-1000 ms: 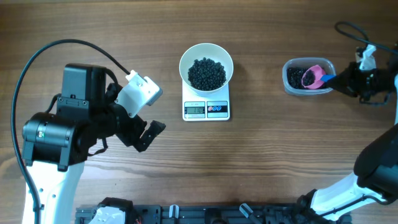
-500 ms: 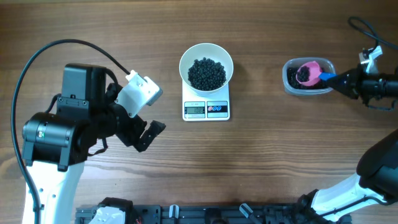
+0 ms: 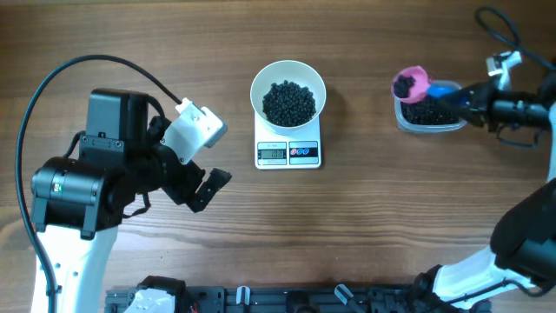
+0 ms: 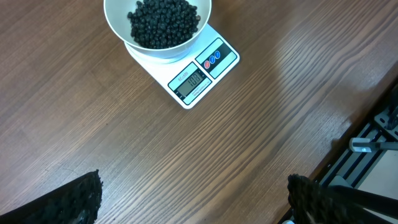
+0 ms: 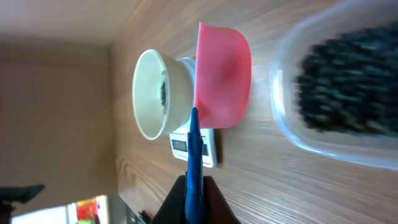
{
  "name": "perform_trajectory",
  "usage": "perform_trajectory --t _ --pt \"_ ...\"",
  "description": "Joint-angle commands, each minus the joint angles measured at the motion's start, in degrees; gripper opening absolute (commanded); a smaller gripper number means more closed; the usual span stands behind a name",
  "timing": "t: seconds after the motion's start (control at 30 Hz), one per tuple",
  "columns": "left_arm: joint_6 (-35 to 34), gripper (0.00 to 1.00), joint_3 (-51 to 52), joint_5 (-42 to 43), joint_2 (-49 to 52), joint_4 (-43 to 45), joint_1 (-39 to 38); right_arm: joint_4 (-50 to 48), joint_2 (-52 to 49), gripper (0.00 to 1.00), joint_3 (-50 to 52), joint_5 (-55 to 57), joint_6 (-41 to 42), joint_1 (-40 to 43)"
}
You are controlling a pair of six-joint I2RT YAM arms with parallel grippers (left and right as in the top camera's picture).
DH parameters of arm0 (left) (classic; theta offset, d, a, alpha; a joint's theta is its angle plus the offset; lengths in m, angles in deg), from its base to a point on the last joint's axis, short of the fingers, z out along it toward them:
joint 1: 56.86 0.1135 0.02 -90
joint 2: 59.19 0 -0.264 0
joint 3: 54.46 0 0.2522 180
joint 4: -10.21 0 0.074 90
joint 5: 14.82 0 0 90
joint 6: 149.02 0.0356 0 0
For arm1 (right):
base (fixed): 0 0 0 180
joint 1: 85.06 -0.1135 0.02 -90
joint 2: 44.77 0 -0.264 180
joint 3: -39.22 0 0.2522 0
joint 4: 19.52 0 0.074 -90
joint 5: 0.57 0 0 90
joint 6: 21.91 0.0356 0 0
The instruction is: Scoop item into bowl and weigh 150g on scale
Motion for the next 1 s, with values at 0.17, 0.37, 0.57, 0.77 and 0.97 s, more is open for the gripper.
perform_trajectory --t 0.17,0.37,0.57,0.77,0.97 --pt "0.7 1.0 -0.9 0.7 -0.2 0.0 0.4 -6.5 5.2 0.05 0.2 -3.0 5.4 -11.1" --pt "0.7 1.0 -0.9 0.7 -0.2 -0.1 0.4 -9.5 5.5 0.05 0.2 -2.6 5.7 -17.9" --pt "0.7 1.0 -0.9 0.7 -0.2 0.0 0.4 -15.3 5.5 0.05 0.2 -0.5 5.5 -24.6" --pt "0.7 1.0 -0.9 0.7 -0.2 0.0 0.4 -21.7 5.5 0.05 0.2 10.0 5.6 -31.3" --pt "0.7 1.0 -0.9 0.7 -0.2 0.0 0.4 -26.2 5.5 0.05 0.2 20.0 5.0 -37.0"
